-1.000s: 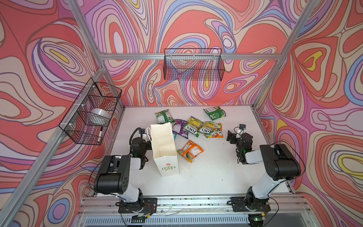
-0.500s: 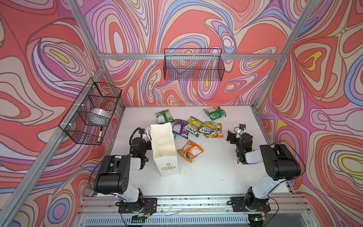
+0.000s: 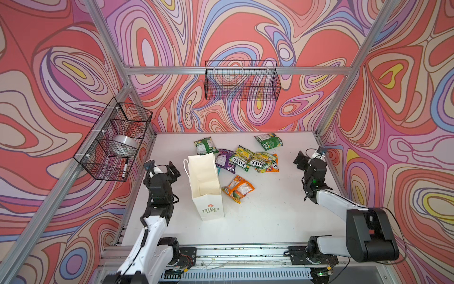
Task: Place the snacks into the paper bag
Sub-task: Pick up the paper bag at the center of the table.
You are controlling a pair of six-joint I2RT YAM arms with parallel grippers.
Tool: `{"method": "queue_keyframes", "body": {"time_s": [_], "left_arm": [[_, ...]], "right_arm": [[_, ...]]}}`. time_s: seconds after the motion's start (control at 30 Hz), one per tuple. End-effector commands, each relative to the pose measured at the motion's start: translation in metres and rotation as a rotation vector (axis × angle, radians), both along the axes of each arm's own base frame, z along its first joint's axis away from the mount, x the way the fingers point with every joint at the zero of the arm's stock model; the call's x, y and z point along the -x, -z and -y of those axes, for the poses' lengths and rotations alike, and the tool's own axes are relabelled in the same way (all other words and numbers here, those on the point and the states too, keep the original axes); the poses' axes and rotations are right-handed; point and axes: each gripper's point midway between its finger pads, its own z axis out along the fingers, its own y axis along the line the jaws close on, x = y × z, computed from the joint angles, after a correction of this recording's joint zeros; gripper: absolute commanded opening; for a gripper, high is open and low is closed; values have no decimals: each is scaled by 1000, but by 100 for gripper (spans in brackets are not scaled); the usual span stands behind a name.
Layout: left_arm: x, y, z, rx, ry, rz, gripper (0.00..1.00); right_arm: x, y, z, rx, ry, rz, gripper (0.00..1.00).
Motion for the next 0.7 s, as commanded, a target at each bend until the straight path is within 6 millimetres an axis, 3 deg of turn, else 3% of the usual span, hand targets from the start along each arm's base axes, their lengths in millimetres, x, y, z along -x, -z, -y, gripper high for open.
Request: {"method": "queue_keyframes", "body": {"time_s": [0.0,0.07,0.1,0.2,0.27,0.37,0.5,0.67], "left_arm": [[52,13,0,138,-51,-222,100],[73,-7,1,208,-71,-193,100],[85,-15,4,260,-72,-183,100],[95,-62,51,264,230,-180,100],[107,-79,67,309,307,-256,97],[129,-85,83,353,374,-448,96],[164,-101,100,362,465,-473,97],[167,-95,124,410,593,-543,100]], "right_arm": [[14,0,6,-161,69,-90,98],[26,-3,16,-283,163,-118,98],[24,-12,8,-302,102,-135,98],[20,-44,-22,-334,-81,-122,98],[22,-56,-30,-363,-126,-91,98],[24,-51,-33,-400,-127,-145,98],[23,-41,-48,-441,-191,-212,98],[20,-33,-56,-465,-219,-241,98]]}}
